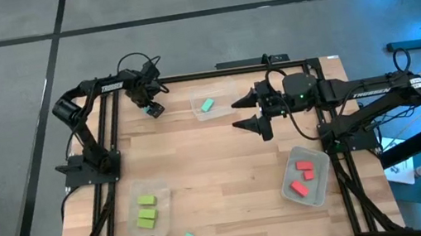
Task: Sort & place blocks by color
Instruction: Put the top blue block into the top transparent bin
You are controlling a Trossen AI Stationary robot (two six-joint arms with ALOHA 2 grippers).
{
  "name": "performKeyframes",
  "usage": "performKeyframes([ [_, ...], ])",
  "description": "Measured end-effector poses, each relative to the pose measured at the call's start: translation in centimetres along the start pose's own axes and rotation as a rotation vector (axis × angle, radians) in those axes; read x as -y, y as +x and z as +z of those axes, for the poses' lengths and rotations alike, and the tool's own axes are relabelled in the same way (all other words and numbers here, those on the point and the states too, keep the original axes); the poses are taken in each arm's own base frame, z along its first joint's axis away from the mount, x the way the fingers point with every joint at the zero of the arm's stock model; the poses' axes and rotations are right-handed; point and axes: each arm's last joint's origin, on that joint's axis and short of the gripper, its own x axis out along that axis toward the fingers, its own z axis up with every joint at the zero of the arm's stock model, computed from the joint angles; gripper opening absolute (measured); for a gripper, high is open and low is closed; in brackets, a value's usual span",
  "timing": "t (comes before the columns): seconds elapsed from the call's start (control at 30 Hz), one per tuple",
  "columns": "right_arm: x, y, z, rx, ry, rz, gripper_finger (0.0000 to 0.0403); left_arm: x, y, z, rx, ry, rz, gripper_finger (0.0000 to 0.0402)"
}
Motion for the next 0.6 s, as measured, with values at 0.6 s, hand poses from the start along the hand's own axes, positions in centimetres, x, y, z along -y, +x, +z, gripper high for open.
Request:
performKeyframes([
  [0.6,0.0,0.0,0.0,0.002,-0.013,-0.003,0.0365,1.3,-5.7,-0.8,0.211,-0.029,-0.189,0.0121],
])
